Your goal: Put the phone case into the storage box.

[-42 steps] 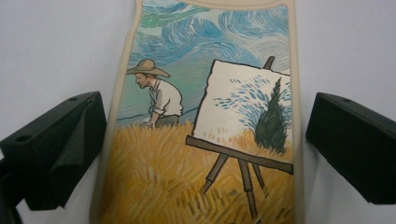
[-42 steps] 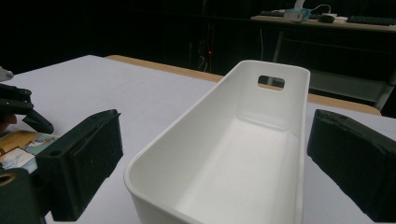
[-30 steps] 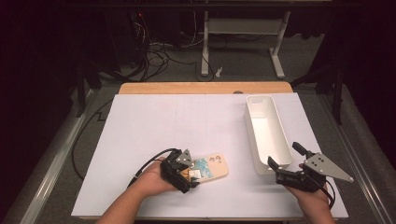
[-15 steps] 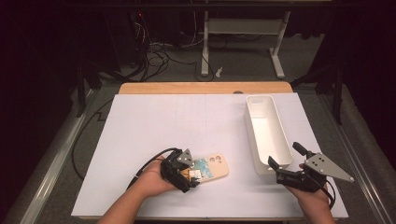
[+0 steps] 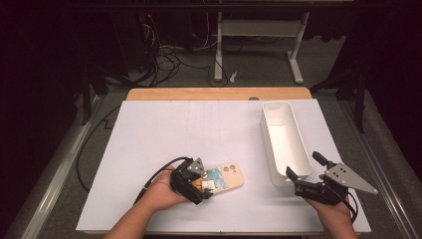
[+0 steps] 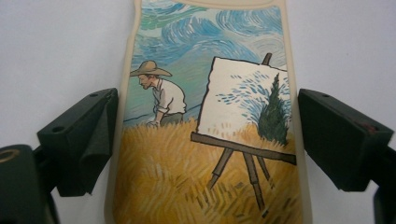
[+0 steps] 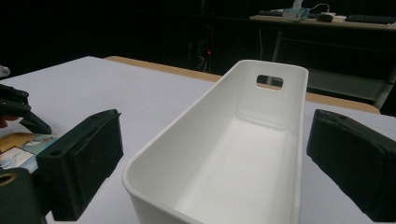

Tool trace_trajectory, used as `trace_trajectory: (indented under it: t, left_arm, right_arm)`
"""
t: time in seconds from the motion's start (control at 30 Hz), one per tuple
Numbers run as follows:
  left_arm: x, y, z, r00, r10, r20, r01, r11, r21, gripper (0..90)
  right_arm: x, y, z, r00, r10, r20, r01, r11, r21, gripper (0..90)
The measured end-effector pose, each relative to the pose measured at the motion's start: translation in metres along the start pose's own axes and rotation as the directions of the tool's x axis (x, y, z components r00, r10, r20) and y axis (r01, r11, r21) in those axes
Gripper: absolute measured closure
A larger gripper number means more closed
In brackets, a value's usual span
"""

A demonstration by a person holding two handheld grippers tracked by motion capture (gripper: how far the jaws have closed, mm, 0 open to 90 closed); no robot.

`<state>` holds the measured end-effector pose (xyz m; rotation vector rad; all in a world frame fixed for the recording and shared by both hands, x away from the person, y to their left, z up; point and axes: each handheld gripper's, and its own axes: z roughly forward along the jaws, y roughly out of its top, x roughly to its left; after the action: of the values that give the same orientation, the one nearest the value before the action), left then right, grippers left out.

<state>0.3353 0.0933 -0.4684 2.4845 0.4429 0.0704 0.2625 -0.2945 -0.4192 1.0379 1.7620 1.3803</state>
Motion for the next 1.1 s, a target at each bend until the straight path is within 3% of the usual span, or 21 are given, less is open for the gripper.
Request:
trace_trajectory:
  t: [0.7, 0.97, 1.1]
  left_arm:
    - [0.002, -0.004, -0.007, 0.9995, -0.03, 0.008, 0.03, 0.9975, -0.064, 11.7]
    - [0.002, -0.009, -0.012, 0.998, -0.059, 0.023, 0.061, 0.9899, -0.128, 11.7]
    - [0.001, -0.015, -0.017, 0.9962, -0.082, 0.03, 0.086, 0.9814, -0.171, 11.7]
  right_arm:
    - [0.0, 0.0, 0.0, 1.0, 0.002, 0.001, -0.002, 1.0, 0.001, 4.2]
    - [0.0, 0.0, 0.0, 1.0, 0.004, 0.0, -0.004, 1.0, 0.001, 4.2]
    - [-0.001, -0.001, 0.0, 1.0, 0.004, -0.001, -0.004, 1.0, 0.001, 4.2]
